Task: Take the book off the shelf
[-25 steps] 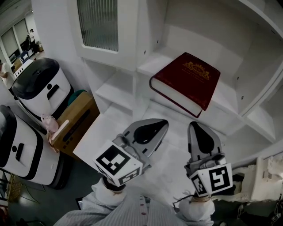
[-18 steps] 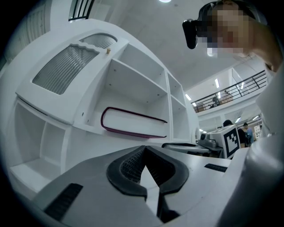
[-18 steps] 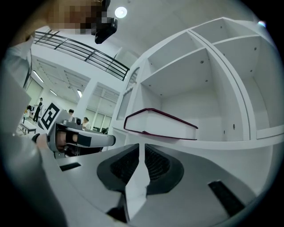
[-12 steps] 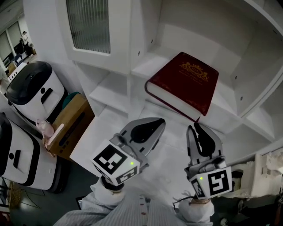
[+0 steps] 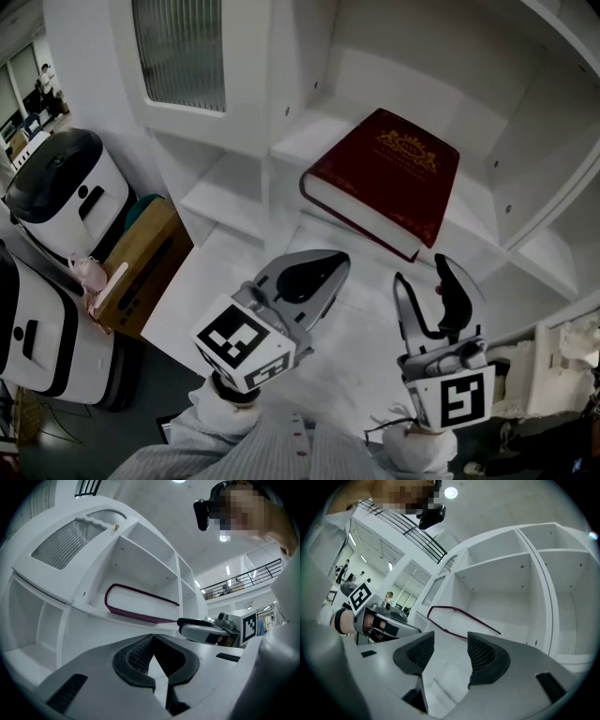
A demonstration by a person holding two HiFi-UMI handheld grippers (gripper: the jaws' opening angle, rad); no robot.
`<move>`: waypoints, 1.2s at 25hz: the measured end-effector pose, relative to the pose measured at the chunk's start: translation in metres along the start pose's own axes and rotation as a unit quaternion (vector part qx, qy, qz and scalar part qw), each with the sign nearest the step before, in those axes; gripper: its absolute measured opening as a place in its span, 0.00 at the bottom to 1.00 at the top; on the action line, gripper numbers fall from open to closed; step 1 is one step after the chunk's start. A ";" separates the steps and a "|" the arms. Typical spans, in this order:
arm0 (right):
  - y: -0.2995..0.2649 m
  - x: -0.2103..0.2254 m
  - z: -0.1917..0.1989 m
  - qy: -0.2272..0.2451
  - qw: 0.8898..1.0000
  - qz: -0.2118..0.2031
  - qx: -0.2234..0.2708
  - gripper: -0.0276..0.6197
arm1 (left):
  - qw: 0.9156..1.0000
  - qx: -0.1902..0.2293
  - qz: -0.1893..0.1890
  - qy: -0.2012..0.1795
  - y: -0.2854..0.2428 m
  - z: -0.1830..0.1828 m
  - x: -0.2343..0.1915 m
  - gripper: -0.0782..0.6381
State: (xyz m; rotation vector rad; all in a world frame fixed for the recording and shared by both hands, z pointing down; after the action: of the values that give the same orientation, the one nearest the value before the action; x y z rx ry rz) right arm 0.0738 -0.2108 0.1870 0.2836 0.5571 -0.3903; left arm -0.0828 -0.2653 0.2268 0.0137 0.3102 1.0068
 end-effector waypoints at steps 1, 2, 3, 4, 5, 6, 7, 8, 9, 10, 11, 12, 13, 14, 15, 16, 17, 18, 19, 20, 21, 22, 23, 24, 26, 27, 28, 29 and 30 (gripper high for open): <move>0.000 0.001 -0.002 0.015 1.000 0.005 0.000 0.33 | 1.000 -0.001 0.002 0.000 0.000 0.000 0.000 0.12; -0.001 0.001 -0.003 0.031 0.999 0.011 -0.002 0.35 | 1.000 -0.001 0.003 0.000 0.000 0.000 0.001 0.12; -0.001 0.002 -0.004 0.047 0.999 0.016 -0.006 0.36 | 1.000 -0.001 0.005 0.000 0.000 0.000 0.001 0.12; -0.001 0.002 -0.005 0.061 0.998 0.022 -0.009 0.37 | 1.000 -0.001 0.007 0.001 -0.001 0.000 0.001 0.12; -0.001 0.002 -0.006 0.075 0.997 0.027 -0.012 0.39 | 1.000 -0.002 0.007 0.001 -0.001 0.000 0.001 0.12; -0.001 0.002 -0.006 0.089 0.995 0.032 -0.016 0.40 | 1.000 -0.003 0.007 0.001 -0.001 0.000 0.001 0.12; -0.002 0.002 -0.006 0.103 0.994 0.036 -0.021 0.41 | 1.000 -0.003 0.007 0.002 -0.001 0.000 0.000 0.12; -0.002 0.001 -0.006 0.118 0.992 0.039 -0.027 0.41 | 1.000 -0.004 0.007 0.002 -0.001 0.000 0.000 0.12; -0.002 0.001 -0.005 0.135 0.989 0.041 -0.035 0.42 | 1.000 -0.005 0.007 0.002 -0.002 0.000 0.000 0.12; -0.002 0.001 -0.005 0.155 0.986 0.042 -0.044 0.43 | 1.000 -0.005 0.007 0.002 -0.001 0.000 -0.001 0.12; -0.002 0.000 -0.004 0.179 0.982 0.042 -0.051 0.43 | 1.000 -0.005 0.006 0.002 -0.001 0.000 -0.001 0.12; -0.003 0.000 -0.004 0.205 0.976 0.040 -0.056 0.44 | 1.000 -0.005 0.006 0.003 -0.001 0.000 -0.002 0.12; -0.004 -0.001 -0.005 0.231 0.970 0.038 -0.059 0.44 | 1.000 -0.005 0.006 0.003 -0.001 0.000 -0.002 0.12; -0.006 -0.001 -0.007 0.256 0.964 0.034 -0.059 0.44 | 1.000 -0.004 0.005 0.003 -0.001 0.000 -0.003 0.12; -0.009 -0.001 -0.008 0.279 0.958 0.032 -0.058 0.45 | 1.000 -0.004 0.005 0.003 -0.001 0.000 -0.003 0.12; -0.011 -0.002 -0.009 0.299 0.952 0.032 -0.058 0.45 | 1.000 -0.003 0.005 0.003 -0.001 0.000 -0.004 0.12; -0.014 -0.002 -0.010 0.317 0.946 0.031 -0.058 0.45 | 1.000 -0.003 0.005 0.004 -0.001 0.001 -0.004 0.12; -0.017 -0.003 -0.010 0.332 0.941 0.030 -0.058 0.45 | 1.000 -0.004 0.005 0.004 -0.002 0.001 -0.005 0.12; -0.020 -0.004 -0.011 0.344 0.937 0.028 -0.057 0.45 | 1.000 -0.004 0.004 0.006 -0.002 0.002 -0.006 0.12; -0.023 -0.004 -0.011 0.353 0.933 0.025 -0.057 0.45 | 1.000 -0.005 0.003 0.008 -0.002 0.003 -0.008 0.12; -0.026 -0.005 -0.012 0.362 0.930 0.022 -0.056 0.45 | 1.000 -0.006 0.002 0.010 -0.002 0.004 -0.009 0.12; -0.028 -0.005 -0.012 0.369 0.927 0.020 -0.055 0.45 | 1.000 -0.007 0.002 0.012 -0.002 0.005 -0.010 0.12; -0.030 -0.004 -0.012 0.376 0.925 0.018 -0.054 0.45 | 1.000 -0.007 0.001 0.014 -0.002 0.006 -0.011 0.12; -0.032 -0.004 -0.012 0.381 0.923 0.017 -0.053 0.45 | 1.000 -0.006 0.001 0.015 -0.003 0.006 -0.012 0.12; -0.036 -0.003 -0.012 0.389 0.920 0.013 -0.053 0.45 | 1.000 -0.005 -0.001 0.016 -0.003 0.006 -0.014 0.12; -0.039 -0.003 -0.011 0.393 0.918 0.009 -0.054 0.45 | 1.000 -0.004 -0.002 0.017 -0.003 0.006 -0.016 0.12; -0.042 -0.003 -0.010 0.399 0.915 0.006 -0.056 0.45 | 1.000 -0.004 -0.003 0.018 -0.003 0.006 -0.017 0.12; -0.046 -0.003 -0.010 0.404 0.913 0.003 -0.057 0.45 | 1.000 -0.004 -0.004 0.019 -0.002 0.007 -0.019 0.12; -0.049 -0.003 -0.009 0.409 0.910 0.001 -0.058 0.45 | 1.000 -0.004 -0.005 0.021 -0.002 0.007 -0.021 0.12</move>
State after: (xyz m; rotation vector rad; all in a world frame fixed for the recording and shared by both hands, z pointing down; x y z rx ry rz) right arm 0.0466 -0.2502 0.1736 0.3296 1.4026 -0.2202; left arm -0.0891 -0.2827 0.2384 -0.0152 0.3438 0.9995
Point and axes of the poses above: the fingertips, and each gripper's own axes: y backward along the fingers, x to its right, z out of its underside, the point moved 7 cm from there along y, backward along the fingers, and after that the axes turned 10 degrees about y, right-handed, at the moved point
